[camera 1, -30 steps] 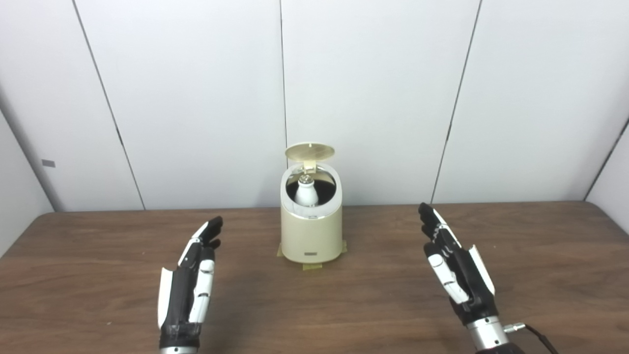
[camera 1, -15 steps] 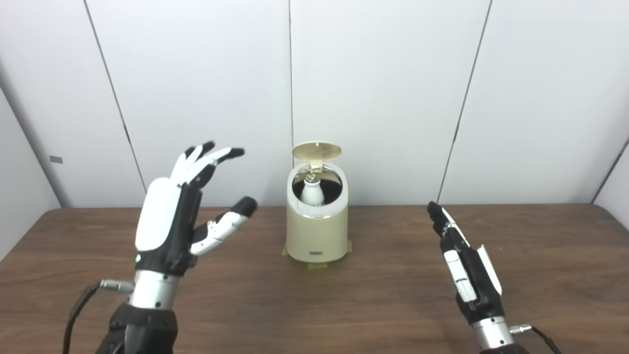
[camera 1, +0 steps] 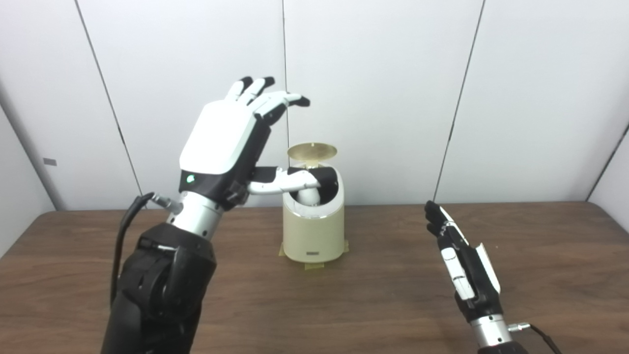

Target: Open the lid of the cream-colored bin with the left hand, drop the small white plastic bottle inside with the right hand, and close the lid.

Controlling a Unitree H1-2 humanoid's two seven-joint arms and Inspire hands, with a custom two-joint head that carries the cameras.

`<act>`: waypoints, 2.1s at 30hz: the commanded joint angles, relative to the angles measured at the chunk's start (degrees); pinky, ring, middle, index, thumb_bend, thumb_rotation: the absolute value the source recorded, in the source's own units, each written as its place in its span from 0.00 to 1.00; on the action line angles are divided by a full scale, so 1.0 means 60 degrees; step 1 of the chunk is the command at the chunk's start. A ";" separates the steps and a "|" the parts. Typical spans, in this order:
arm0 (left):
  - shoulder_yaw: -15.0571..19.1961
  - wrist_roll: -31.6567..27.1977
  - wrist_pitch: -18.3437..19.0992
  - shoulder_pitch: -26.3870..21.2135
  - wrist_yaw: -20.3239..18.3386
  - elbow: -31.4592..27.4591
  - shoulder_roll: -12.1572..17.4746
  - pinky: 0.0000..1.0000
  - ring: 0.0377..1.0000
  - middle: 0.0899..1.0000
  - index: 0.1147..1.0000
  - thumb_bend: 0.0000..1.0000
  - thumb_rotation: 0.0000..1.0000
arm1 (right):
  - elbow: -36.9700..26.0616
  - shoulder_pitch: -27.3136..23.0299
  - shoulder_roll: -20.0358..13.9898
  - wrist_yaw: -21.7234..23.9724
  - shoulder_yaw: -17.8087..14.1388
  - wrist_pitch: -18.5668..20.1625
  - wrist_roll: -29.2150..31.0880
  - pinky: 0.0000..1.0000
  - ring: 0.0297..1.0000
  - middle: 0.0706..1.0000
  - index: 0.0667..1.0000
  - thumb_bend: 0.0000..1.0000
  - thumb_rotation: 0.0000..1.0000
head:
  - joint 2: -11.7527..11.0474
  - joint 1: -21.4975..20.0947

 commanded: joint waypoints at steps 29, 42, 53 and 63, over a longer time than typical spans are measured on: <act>-0.1146 0.0919 0.1507 -0.2309 -0.0050 0.4550 -0.0264 1.00 1.00 0.95 0.89 0.97 1.00 | 0.0463 0.0219 0.0277 0.0154 0.0162 -0.0283 0.0040 0.97 0.96 0.95 0.91 0.15 0.85 | -0.0356 0.0044; -0.1417 0.0860 0.1669 -0.2043 0.0003 0.4417 -0.0296 1.00 1.00 0.93 0.88 0.97 1.00 | 0.0456 0.0209 0.0286 0.0023 0.0174 -0.0274 -0.0218 0.93 0.95 0.94 0.90 0.14 0.85 | -0.0304 0.0044; -0.1720 0.1017 0.1696 -0.1744 -0.0257 0.4144 -0.0229 1.00 1.00 0.91 0.87 0.98 1.00 | 0.0441 0.0231 0.0276 -0.0055 0.0202 -0.0277 -0.0366 0.92 0.94 0.93 0.89 0.12 0.78 | -0.0218 0.0039; -0.1815 0.0861 0.1621 -0.1311 -0.0310 0.3722 -0.0151 1.00 1.00 0.89 0.86 0.99 1.00 | 0.0338 0.0265 0.0306 -0.0024 0.0182 -0.0271 -0.0246 0.92 0.94 0.93 0.89 0.12 0.71 | -0.0141 0.0034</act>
